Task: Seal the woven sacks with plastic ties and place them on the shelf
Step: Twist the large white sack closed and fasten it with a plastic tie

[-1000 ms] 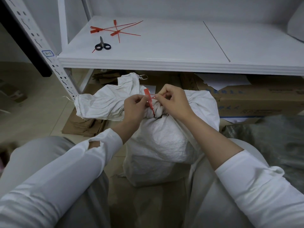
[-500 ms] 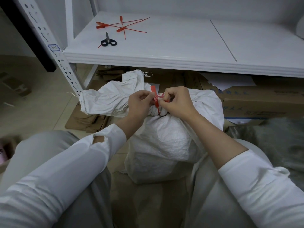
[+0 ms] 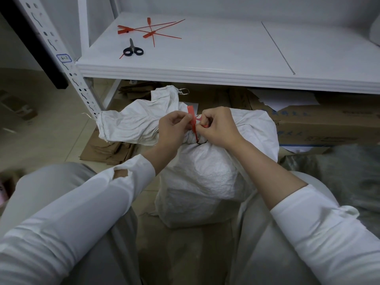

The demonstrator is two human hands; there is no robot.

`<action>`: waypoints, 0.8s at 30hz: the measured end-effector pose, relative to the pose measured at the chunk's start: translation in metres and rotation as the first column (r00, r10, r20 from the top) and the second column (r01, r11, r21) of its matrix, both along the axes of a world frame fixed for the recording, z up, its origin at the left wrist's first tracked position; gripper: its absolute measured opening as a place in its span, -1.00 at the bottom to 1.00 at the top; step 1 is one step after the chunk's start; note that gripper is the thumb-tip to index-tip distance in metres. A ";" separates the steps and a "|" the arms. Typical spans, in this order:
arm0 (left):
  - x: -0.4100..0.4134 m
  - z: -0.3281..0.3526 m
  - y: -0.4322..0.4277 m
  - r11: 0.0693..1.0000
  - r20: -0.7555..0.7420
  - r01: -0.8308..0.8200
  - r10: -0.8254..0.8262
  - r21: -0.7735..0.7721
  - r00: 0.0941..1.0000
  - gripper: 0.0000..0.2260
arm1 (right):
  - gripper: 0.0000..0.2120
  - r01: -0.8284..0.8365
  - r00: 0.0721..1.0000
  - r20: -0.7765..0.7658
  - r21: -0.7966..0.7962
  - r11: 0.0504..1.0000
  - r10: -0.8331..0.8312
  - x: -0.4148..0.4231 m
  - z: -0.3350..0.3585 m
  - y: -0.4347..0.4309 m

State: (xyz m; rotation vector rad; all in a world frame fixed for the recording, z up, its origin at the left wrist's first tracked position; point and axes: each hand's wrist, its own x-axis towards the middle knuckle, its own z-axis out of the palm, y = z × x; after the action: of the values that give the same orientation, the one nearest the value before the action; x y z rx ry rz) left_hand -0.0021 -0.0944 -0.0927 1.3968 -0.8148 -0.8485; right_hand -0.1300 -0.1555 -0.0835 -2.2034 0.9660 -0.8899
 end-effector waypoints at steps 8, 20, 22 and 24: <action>0.000 0.001 0.001 1.000 -0.020 0.024 -0.024 0.002 1.000 -0.90 | -0.66 -0.001 1.000 0.012 0.003 1.000 0.001 -0.001 0.001 0.002; -0.001 0.002 -0.003 0.995 -0.009 -0.061 0.062 0.084 0.998 -0.87 | -0.56 0.033 0.999 -0.013 -0.043 0.999 -0.034 0.003 0.002 0.004; -0.001 0.002 -0.002 0.995 -0.007 -0.057 0.058 0.076 0.998 -0.88 | -0.56 0.041 0.999 -0.013 -0.050 0.998 -0.042 0.003 0.001 0.004; -0.001 0.002 -0.001 0.997 -0.010 -0.033 0.034 0.064 0.999 -0.90 | -0.56 0.053 0.999 -0.011 -0.061 0.997 -0.053 0.003 0.000 0.003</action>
State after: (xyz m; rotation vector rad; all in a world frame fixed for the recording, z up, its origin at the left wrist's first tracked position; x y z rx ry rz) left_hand -0.0028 -0.0950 -0.0904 1.4567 -0.7594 -0.8627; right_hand -0.1267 -0.1522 -0.0830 -2.2460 1.0199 -0.9425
